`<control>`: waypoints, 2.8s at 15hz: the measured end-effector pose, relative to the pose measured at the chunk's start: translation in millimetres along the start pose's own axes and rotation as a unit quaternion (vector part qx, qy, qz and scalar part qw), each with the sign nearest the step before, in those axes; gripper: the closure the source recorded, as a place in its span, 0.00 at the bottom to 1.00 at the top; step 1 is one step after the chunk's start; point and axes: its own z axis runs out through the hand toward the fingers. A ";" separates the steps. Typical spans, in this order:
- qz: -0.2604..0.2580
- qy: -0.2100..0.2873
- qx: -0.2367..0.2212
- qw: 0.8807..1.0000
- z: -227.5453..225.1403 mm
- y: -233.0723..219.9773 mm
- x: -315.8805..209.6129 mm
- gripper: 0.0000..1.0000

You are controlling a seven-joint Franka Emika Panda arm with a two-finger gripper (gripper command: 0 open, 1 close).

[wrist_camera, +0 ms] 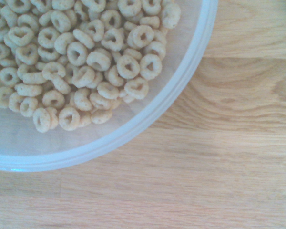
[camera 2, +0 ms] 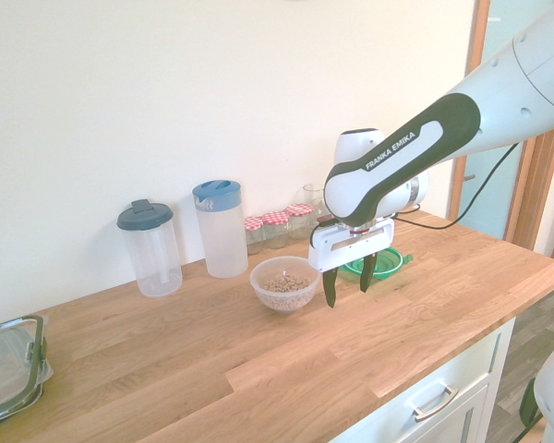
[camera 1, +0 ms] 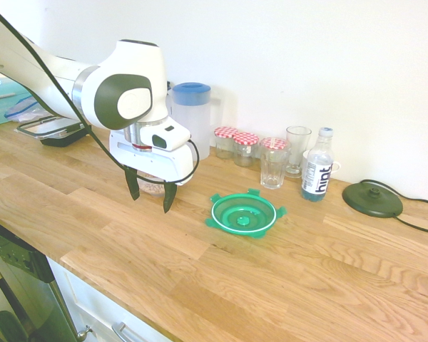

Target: Cover the lid of food container

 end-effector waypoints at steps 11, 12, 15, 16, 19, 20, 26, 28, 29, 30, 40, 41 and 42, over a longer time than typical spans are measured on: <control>-0.011 -0.123 0.132 0.984 -55.9 86.1 138.5 0.00; -0.004 -0.141 0.149 0.979 -54.1 102.6 158.1 0.00; 0.017 -0.186 0.197 0.963 -42.5 159.9 219.7 0.00; 0.023 -0.194 0.210 0.958 -36.8 175.4 236.8 0.00; 0.030 -0.212 0.228 0.950 -21.5 204.1 277.6 0.00; 0.030 -0.216 0.230 0.949 -16.2 210.4 288.5 0.00; 0.020 -0.254 0.261 0.931 41.8 195.1 316.5 0.00; 0.009 -0.262 0.269 0.927 55.1 177.2 315.1 0.00; 0.003 -0.263 0.270 0.926 59.3 169.5 314.2 1.00; -0.002 -0.262 0.272 0.926 62.1 162.4 313.4 1.00; -0.001 -0.263 0.285 0.922 69.3 165.8 311.0 1.00; -0.001 -0.264 0.285 0.921 71.1 166.1 309.9 1.00; 0.000 -0.266 0.285 0.921 72.7 166.1 308.8 1.00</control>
